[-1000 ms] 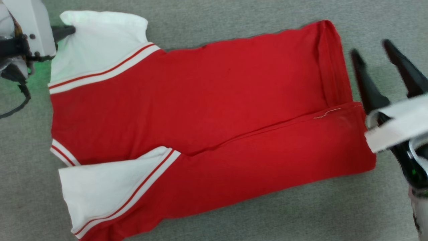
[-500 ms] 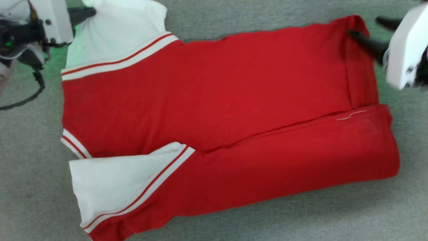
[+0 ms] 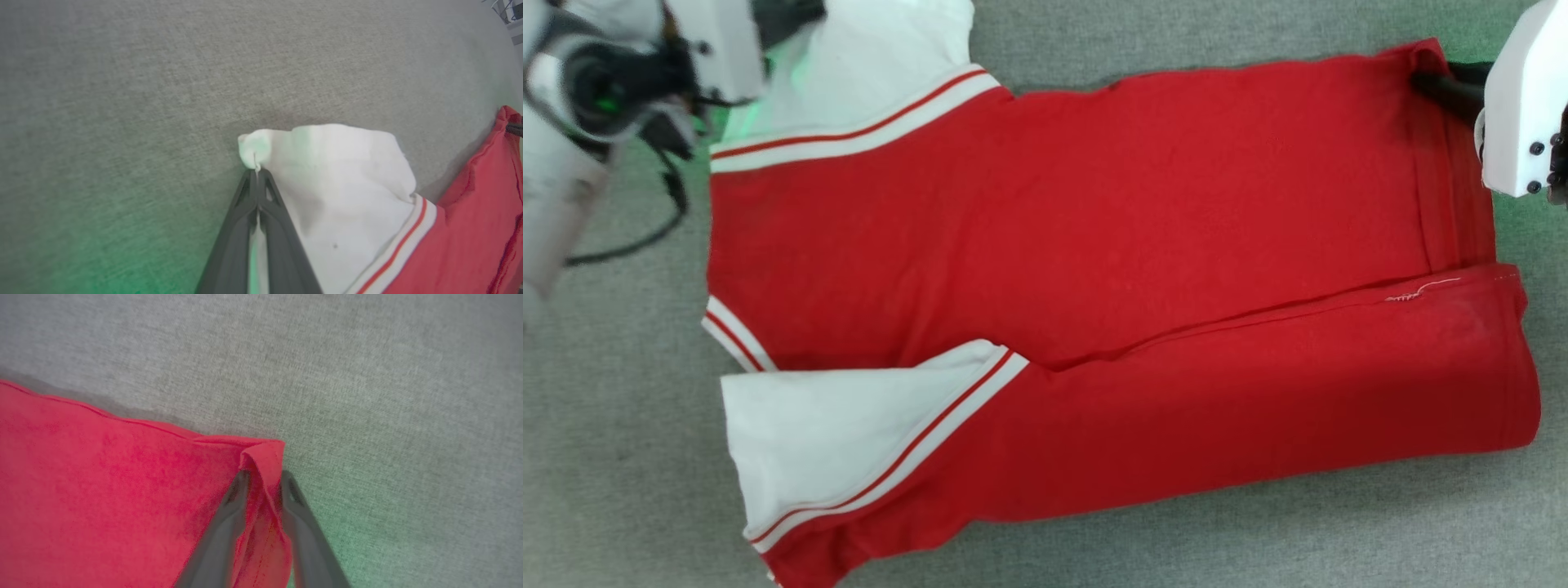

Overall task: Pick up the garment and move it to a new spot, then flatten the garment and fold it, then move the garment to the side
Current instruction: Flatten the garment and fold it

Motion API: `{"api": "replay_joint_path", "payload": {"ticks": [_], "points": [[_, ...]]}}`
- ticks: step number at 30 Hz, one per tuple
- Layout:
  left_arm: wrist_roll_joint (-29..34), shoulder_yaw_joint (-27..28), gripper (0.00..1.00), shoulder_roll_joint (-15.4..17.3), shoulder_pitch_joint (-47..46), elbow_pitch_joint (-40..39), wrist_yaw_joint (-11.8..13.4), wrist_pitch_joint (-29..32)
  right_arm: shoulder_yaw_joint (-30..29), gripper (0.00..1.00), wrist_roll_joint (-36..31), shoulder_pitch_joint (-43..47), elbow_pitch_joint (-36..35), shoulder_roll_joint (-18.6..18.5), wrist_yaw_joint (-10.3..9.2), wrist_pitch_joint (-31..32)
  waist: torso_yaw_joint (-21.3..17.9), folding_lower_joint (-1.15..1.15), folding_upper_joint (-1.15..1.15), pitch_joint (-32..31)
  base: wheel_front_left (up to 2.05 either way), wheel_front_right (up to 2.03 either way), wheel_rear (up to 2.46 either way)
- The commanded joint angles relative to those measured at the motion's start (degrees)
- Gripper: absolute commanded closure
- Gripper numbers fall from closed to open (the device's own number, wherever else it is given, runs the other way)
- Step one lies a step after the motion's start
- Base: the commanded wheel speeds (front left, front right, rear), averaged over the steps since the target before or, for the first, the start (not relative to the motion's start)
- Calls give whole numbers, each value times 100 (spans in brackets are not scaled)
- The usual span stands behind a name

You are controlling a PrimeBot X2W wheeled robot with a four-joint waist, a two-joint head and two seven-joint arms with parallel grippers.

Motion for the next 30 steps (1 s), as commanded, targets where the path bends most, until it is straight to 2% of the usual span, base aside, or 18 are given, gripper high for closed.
{"api": "replay_joint_path", "payload": {"ticks": [1, 6, 8, 14, 23, 27, 30], "points": [[-52, -74, 100, -96, 206, -46, -24, -6, 57, 100, 10, 126, 68, -33, -5, -54, 71, 0, 0, -94, 0, 0, 0], [-224, 70, 100, -8, 348, -456, -21, -491, 186, 100, 177, 275, -113, -260, -4, -711, 320, 0, 0, -582, 0, 0, 0], [-385, 121, 100, -6, 519, -715, -20, -605, 258, 100, 283, 403, -180, -407, -4, -852, 435, 0, 0, -824, 0, 0, 0], [-558, 188, 100, 282, 1112, -1763, -19, -1068, 323, 100, 696, 973, -479, -852, -5, -1139, 759, 0, 0, -1496, 0, 0, 0], [-709, 187, 100, 1180, 2509, -3595, -19, -1921, -192, 100, 1131, 2511, -1207, -1482, -4, -1249, 1034, 0, 0, -2050, 0, 0, 0], [-755, 185, 100, 1590, 3226, -4128, -19, -2438, -581, 100, 1226, 3271, -1495, -1618, -4, -1306, 1077, 0, 0, -2093, 0, 0, 0], [-743, 110, 100, 1710, 3688, -4438, -19, -2774, -984, 100, 1321, 3851, -1694, -1647, -4, -1457, 1178, 0, 0, -2108, 0, 0, 0]]}}
